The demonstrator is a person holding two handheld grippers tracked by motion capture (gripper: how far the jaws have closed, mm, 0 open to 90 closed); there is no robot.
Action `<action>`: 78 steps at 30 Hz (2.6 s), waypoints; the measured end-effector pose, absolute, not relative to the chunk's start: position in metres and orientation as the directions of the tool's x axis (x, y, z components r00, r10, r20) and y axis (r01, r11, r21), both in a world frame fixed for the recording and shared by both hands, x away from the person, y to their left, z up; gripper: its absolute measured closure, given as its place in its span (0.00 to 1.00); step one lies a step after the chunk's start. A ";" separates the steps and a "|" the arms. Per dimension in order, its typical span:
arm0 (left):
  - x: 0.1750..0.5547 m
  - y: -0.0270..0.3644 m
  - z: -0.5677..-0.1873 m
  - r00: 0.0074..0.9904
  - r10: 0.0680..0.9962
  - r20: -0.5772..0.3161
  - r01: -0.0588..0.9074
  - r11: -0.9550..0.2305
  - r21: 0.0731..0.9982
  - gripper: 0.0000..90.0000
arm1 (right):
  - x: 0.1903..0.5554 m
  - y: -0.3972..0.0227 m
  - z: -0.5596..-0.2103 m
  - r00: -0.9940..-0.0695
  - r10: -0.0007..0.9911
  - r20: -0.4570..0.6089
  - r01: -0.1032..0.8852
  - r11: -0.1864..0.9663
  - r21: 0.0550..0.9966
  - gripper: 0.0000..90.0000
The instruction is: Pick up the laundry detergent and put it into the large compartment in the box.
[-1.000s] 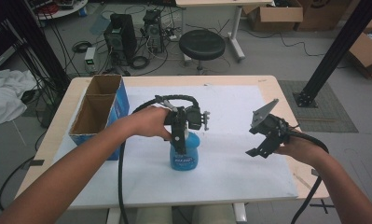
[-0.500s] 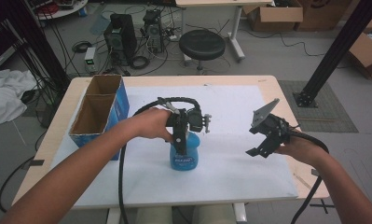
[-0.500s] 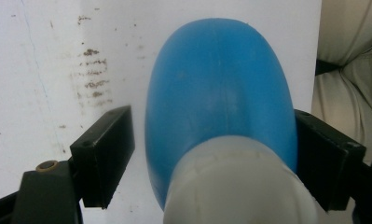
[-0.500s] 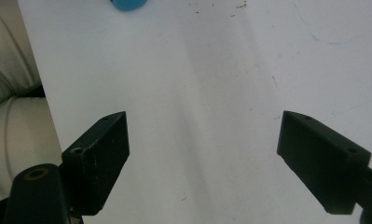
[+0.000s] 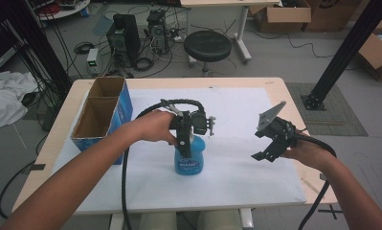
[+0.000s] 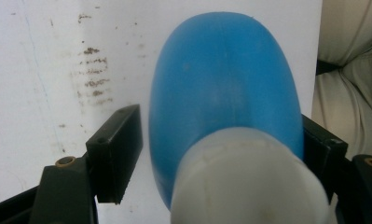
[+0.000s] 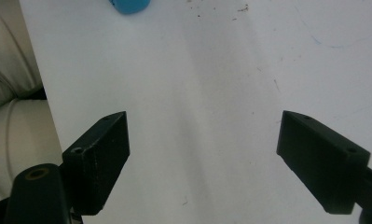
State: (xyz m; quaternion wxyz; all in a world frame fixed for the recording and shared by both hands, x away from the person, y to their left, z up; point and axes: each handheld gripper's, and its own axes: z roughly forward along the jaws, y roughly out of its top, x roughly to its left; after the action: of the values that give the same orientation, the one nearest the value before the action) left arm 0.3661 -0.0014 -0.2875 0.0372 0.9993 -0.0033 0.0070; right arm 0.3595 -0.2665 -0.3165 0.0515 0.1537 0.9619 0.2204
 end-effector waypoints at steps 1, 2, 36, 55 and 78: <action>0.366 -0.001 -0.288 1.000 -0.005 0.013 -0.006 -0.997 0.076 0.31 | 0.359 -0.267 -0.317 -0.948 0.316 -0.032 0.271 0.856 0.441 0.19; 0.366 -0.001 -0.288 1.000 -0.005 0.010 -0.006 -0.997 0.074 0.31 | 0.359 -0.267 -0.316 -0.948 0.318 -0.030 0.273 0.856 0.440 0.19; 0.362 0.002 -0.285 1.000 -0.022 -0.001 -0.022 -0.994 0.108 0.42 | 0.357 -0.267 -0.319 -0.949 0.314 -0.021 0.272 0.853 0.445 0.19; 0.364 0.025 -0.229 0.964 0.267 0.000 0.264 -0.952 0.155 0.42 | 0.356 -0.264 -0.317 -0.952 0.307 -0.017 0.266 0.851 0.453 0.19; 0.387 0.074 -0.170 0.745 0.665 0.053 0.653 -0.743 0.148 0.42 | 0.360 -0.262 -0.319 -0.959 0.281 -0.013 0.244 0.854 0.459 0.19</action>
State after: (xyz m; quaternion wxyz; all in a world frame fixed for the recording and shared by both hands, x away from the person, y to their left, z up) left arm 0.3867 0.0740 -0.1697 0.0601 0.9321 0.3535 0.0514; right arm 0.3595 -0.2621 -0.3193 0.0398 0.1367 0.9620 0.2331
